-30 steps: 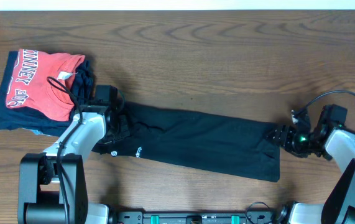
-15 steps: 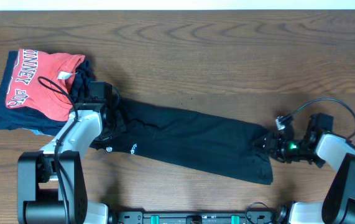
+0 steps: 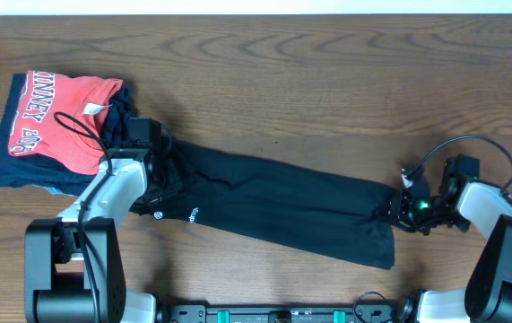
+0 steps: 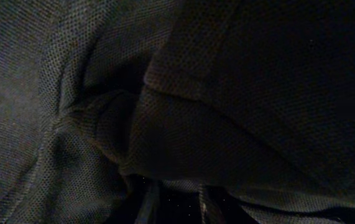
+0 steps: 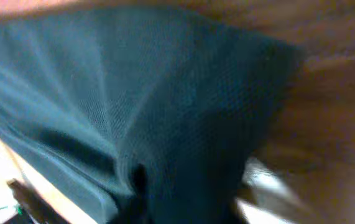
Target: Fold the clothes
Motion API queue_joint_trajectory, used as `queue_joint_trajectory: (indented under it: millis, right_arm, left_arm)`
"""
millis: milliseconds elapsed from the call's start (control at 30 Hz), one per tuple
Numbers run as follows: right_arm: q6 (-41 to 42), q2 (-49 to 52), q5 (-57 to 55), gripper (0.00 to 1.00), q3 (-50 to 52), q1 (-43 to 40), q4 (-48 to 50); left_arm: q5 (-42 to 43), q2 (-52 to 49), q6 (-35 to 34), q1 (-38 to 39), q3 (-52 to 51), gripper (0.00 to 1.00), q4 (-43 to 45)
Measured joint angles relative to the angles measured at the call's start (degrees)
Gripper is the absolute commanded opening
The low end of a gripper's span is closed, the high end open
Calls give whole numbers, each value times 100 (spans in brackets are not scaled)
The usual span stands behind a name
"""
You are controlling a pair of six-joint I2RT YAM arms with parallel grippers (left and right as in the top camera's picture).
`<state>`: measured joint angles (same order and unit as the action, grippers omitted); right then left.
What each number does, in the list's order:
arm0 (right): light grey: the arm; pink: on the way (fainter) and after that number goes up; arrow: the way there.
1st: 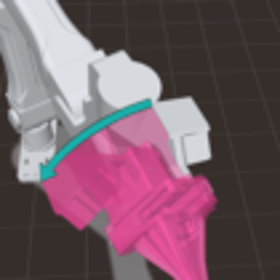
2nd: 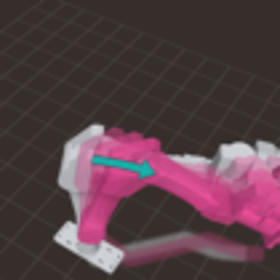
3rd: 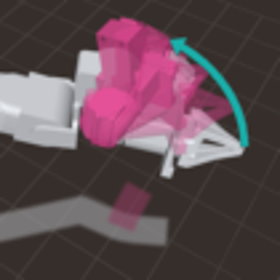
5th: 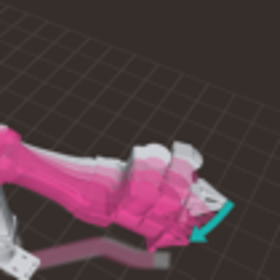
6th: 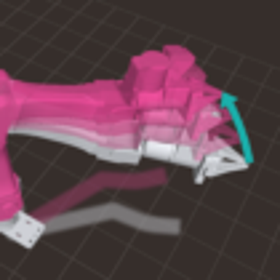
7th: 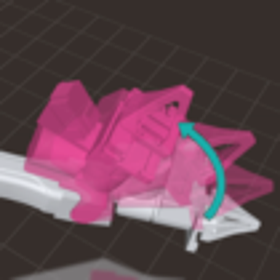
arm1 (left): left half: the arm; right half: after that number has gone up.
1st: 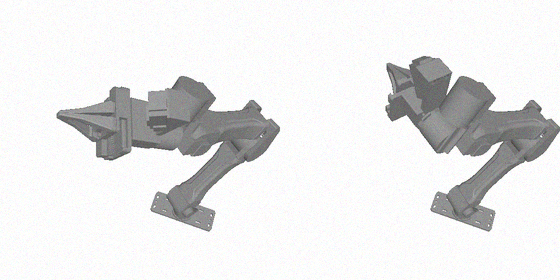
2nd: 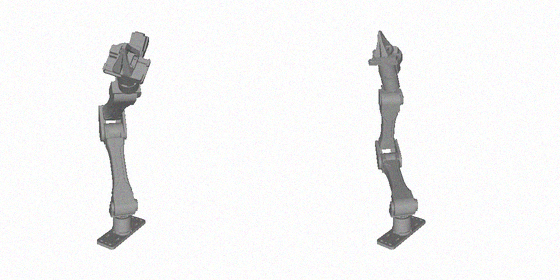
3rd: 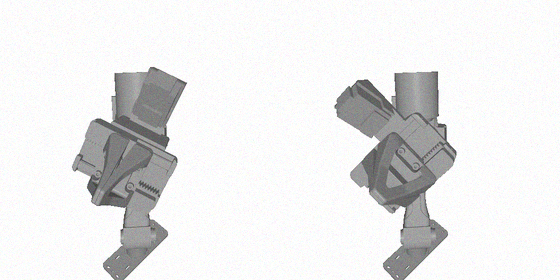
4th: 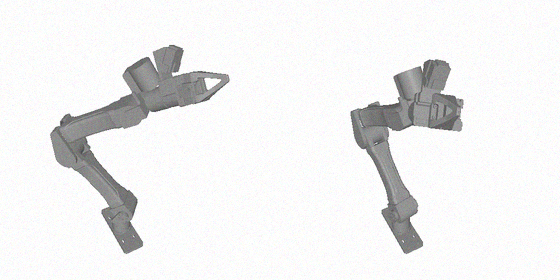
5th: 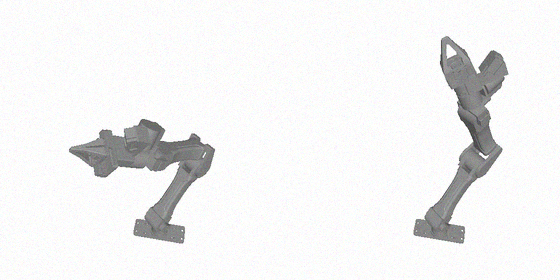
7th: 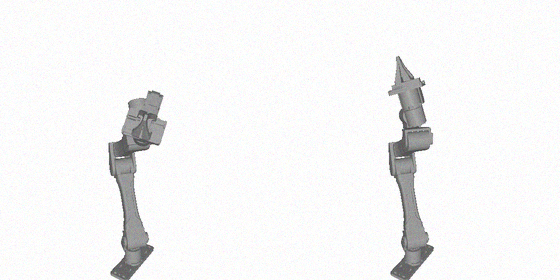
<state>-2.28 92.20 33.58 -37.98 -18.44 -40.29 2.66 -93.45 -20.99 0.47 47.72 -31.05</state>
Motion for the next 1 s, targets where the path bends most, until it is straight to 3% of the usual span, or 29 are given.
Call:
queue_joint_trajectory:
  millis: [33, 67, 100, 133, 267, 400, 600, 667, 767, 1000]
  right_arm:
    - [4, -7, -105, 19, -55, 2, -22]
    - [24, 0, -188, 29, -72, 0, -44]
    - [59, 0, -249, 52, -83, -2, -98]
    - [74, -13, -275, 65, -116, -2, -216]
    - [382, -155, -503, 72, -258, 7, -549]
    - [570, -212, -656, 64, -232, 9, -555]
    - [614, -262, -568, 26, 31, -24, -273]
    - [557, -256, -428, 19, 129, -24, -201]
    - [289, -177, -179, 1, 236, -22, -138]
    - [166, -59, -24, 1, 195, -94, -195]
  left_arm:
    - [0, 0, -2, 0, 0, 27, 0]
    - [-2, 0, -2, 0, 0, 27, 2]
    - [-2, 0, -2, 0, 0, 29, 0]
    - [-4, 0, -4, 0, 0, 30, 0]
    - [-4, 0, 0, 0, 0, 31, -2]
    - [-4, 0, 0, 0, 0, 31, -2]
    - [-4, 0, 0, 0, 0, 31, 2]
    - [-4, 0, -2, 0, 0, 31, 7]
    - [-2, 0, 0, 0, 0, 31, 9]
    - [-4, 0, 22, 0, 0, 32, 9]
